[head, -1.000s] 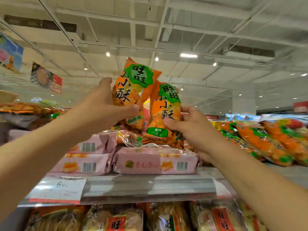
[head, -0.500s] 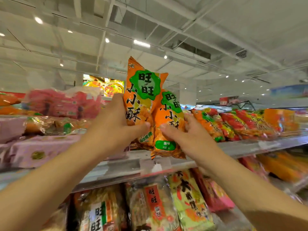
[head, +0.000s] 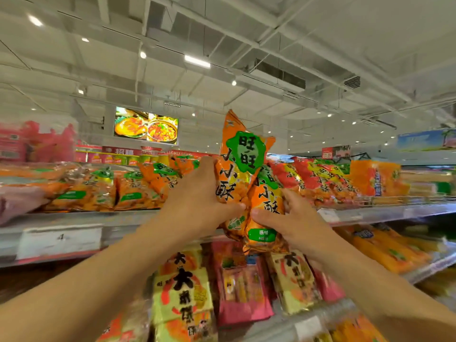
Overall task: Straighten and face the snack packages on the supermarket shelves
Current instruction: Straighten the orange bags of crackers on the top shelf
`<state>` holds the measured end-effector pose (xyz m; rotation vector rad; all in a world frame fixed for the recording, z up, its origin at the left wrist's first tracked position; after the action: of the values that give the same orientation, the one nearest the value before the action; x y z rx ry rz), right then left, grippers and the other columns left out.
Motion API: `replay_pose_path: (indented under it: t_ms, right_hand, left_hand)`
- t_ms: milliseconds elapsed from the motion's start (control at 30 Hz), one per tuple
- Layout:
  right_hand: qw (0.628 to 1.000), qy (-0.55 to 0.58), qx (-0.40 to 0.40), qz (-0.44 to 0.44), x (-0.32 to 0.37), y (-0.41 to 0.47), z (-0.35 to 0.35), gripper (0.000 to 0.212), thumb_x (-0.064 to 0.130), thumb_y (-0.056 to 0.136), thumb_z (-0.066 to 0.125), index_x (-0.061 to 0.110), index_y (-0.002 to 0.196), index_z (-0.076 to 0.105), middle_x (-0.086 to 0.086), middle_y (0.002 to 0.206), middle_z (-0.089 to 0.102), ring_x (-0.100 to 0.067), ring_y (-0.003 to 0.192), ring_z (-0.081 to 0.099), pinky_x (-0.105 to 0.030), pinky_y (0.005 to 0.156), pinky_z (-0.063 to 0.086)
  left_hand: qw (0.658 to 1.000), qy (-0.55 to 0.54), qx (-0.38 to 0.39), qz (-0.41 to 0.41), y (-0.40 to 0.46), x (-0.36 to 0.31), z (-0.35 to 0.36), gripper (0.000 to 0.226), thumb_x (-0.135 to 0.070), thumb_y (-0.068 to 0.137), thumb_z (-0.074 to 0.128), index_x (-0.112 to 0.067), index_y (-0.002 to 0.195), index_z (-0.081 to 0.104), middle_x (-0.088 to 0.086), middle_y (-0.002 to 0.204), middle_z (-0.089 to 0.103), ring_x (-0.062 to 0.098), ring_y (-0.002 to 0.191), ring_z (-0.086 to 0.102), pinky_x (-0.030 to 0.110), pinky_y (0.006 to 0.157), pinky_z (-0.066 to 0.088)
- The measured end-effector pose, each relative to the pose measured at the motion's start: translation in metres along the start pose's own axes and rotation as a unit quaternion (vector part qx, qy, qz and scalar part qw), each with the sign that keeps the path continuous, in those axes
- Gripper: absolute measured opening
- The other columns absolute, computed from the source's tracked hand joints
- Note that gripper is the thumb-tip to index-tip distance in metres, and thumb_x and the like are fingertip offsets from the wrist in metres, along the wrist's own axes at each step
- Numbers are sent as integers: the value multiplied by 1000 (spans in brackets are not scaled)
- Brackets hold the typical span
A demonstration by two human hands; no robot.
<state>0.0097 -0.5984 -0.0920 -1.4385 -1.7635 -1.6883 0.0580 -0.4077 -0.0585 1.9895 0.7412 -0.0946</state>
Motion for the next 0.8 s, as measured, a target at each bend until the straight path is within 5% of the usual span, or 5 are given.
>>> replay_pose_path:
  t_ms: [233,500,633,733,800]
  right_hand:
    - [999,-16,-19,-31,-38,44,-55,67,55,54,80,32,114,58,8,103,72,-14,92,70,-46,83,57]
    - [989,-56,-62,-120,-44,115,-52,39,52,68,77,44,100,57,13,90,68,-11,85,67,-43,80,58]
    - [987,-92,-45,-122,-60,136,-36,43,52,73,77,39,108,55,21,89,62,-3,85,60,-20,71,52]
    - [985,-116,-45,-122,-72,140,-29,46,55,71,76,36,107,53,6,102,66,-13,94,63,-33,81,53]
    - [982,-132,-35,-134,-73,139,-26,49,60,69,74,40,106,49,14,98,65,0,88,62,-25,74,51]
  left_hand:
    - [998,-18,-25,-48,39,-8,53,63,-55,66,80,-30,108,41,-16,90,62,4,80,61,26,63,47]
    - [986,66,-70,-138,86,44,47,81,-57,65,81,-15,119,38,-4,100,57,14,80,53,21,53,31]
    - [980,67,-36,-182,91,67,58,96,-53,64,85,-11,131,30,9,121,56,25,97,53,32,67,41]
    - [981,65,-17,-184,93,69,63,104,-53,59,87,-12,132,24,7,120,56,24,99,55,34,73,43]
    - [981,88,-8,-173,93,66,64,109,-53,61,86,-13,137,19,6,117,58,21,95,55,33,73,44]
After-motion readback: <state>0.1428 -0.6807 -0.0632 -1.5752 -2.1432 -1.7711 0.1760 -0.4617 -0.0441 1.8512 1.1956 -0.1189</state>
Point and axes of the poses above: each hand's wrist, its own y-axis towards the middle knuckle, its own z-axis out of the palm, x = y × z, the point moved 2 cm from there along y, towards the middle knuckle
